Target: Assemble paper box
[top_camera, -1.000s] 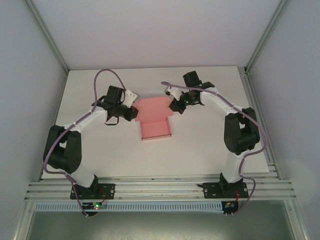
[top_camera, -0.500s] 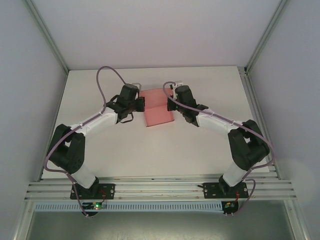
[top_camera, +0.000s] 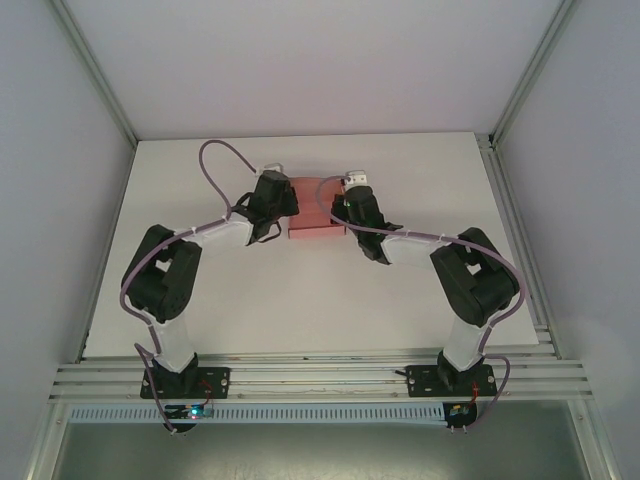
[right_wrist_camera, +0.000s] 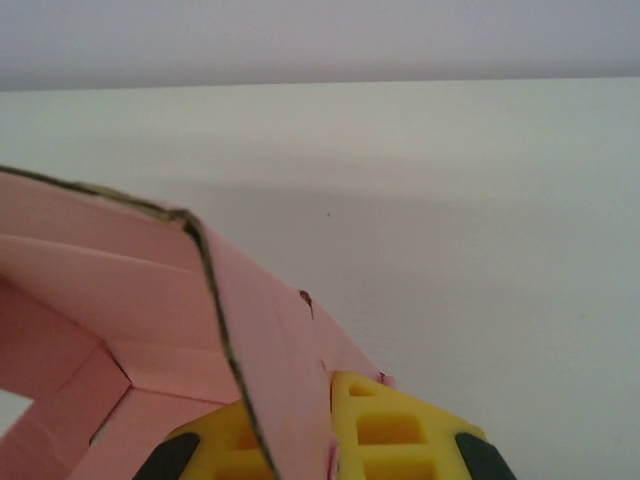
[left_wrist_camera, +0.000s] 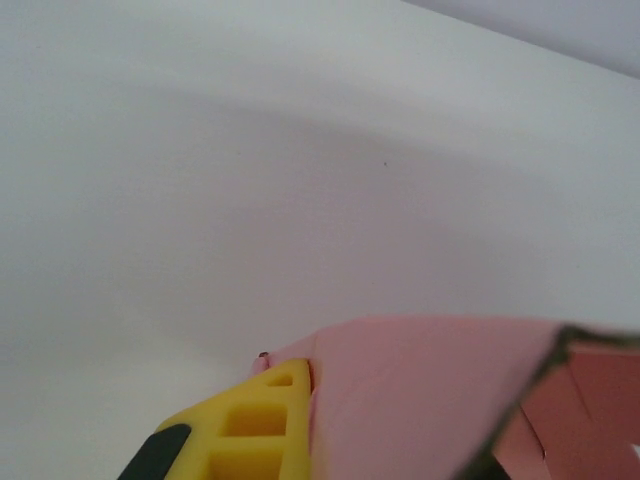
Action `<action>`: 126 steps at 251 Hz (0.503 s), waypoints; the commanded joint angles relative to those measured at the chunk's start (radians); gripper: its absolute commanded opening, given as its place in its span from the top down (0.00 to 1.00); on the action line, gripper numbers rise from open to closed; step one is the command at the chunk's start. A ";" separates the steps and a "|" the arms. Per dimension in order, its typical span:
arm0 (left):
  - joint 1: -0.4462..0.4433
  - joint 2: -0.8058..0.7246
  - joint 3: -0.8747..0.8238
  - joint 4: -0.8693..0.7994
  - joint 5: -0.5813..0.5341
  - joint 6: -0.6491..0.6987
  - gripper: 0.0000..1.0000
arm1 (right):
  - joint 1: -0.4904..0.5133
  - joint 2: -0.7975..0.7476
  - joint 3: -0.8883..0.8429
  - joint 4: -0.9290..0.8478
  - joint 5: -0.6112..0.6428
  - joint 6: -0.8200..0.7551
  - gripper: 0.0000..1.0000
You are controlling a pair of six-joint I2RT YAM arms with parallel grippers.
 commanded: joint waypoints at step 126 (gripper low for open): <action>-0.079 -0.171 -0.312 0.144 0.158 0.118 0.78 | 0.085 -0.107 -0.343 0.259 -0.063 -0.121 1.00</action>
